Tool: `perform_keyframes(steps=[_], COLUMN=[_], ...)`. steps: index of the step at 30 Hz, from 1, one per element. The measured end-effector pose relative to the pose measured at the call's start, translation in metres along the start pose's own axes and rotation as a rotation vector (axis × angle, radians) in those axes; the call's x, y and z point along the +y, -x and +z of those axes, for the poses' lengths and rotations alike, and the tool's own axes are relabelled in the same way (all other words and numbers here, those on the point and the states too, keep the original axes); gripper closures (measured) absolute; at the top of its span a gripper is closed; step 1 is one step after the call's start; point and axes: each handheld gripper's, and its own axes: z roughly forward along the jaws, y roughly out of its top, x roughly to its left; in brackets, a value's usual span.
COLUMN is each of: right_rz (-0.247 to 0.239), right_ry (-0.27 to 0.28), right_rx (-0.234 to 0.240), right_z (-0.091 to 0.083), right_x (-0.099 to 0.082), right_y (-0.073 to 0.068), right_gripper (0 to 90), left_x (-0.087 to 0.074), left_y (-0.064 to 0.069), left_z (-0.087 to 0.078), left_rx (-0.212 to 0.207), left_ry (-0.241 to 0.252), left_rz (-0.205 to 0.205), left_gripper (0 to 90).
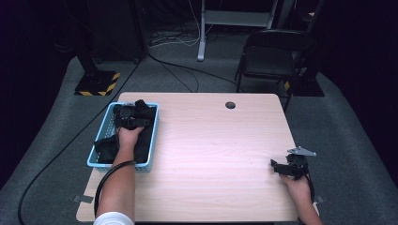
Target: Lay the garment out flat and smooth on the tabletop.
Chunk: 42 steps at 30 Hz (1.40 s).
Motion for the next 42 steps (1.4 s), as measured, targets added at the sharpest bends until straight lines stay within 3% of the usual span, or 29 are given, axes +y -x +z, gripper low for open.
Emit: perform_keyframes(steps=[11,30,36,42], right_rz=[0.004,0.005,0.006,0.007], right_ry=[0.001,0.001,0.001,0.001], right_rx=[-0.005,-0.005,-0.006,-0.007], right_z=[0.000,0.000,0.001,0.001], right_x=[0.000,0.000,0.001,0.001], right_y=[0.000,0.000,0.000,0.000], right_gripper=[14.1,14.1,14.1,14.1], left_x=[0.001,-0.006,-0.008,-0.008], left_y=[0.009,0.007,0.011,0.013], left_z=[0.007,0.010,0.008,0.005], left_rx=[0.047,0.056,0.090,0.053], left_ry=[-0.041,-0.008,0.005,0.020], left_rz=[0.060,0.062,0.081,0.119], left_gripper=[0.0,1.0,7.5,25.9])
